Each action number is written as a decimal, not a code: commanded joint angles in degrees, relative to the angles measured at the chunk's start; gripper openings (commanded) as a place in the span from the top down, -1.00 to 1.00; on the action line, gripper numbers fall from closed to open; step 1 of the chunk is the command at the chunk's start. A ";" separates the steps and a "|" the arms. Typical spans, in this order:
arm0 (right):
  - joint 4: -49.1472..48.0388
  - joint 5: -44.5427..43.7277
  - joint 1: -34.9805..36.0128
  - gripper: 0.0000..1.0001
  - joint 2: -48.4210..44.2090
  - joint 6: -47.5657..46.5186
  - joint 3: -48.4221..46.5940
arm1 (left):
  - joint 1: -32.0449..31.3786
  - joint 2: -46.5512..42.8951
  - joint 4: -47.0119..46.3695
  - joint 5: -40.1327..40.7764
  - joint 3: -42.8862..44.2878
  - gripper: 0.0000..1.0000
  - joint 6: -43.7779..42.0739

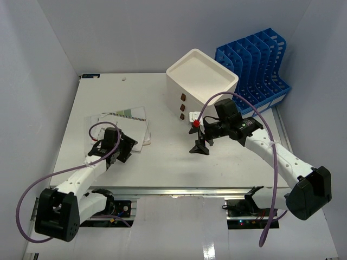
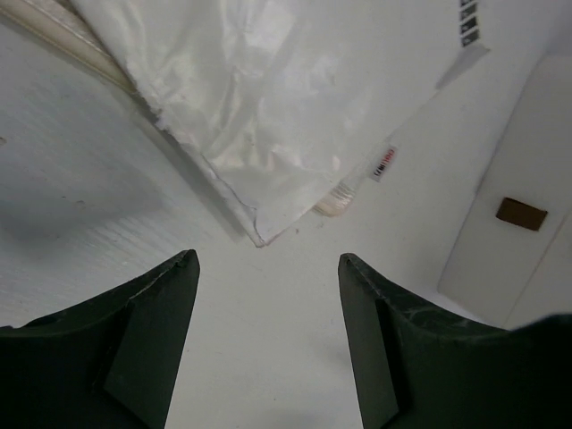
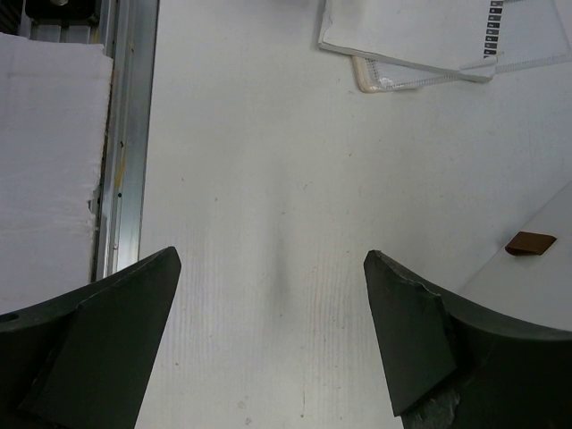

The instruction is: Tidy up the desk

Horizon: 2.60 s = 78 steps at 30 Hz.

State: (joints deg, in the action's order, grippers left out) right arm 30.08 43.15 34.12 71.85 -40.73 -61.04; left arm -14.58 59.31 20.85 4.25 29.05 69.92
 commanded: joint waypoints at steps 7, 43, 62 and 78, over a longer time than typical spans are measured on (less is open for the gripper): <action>-1.60 2.81 -1.50 -0.80 -0.71 0.38 0.13 | 2.95 5.50 -7.44 3.31 -2.59 -0.36 2.32; -42.52 -45.98 32.23 -0.80 17.52 -6.10 5.42 | 5.97 -5.65 -37.24 -27.61 -19.63 0.93 -0.60; -70.30 -66.58 38.92 -0.09 33.74 -1.61 9.52 | 5.97 -6.37 -36.58 -30.69 -18.05 0.94 1.87; -66.64 -58.95 38.92 0.85 24.69 -3.17 14.81 | 6.26 -7.91 -25.31 -24.20 -14.92 -0.79 -2.13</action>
State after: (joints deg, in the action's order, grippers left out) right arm -34.62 -18.56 73.03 101.79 -43.93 -47.26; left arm -8.54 52.46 -9.13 -23.30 11.14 70.37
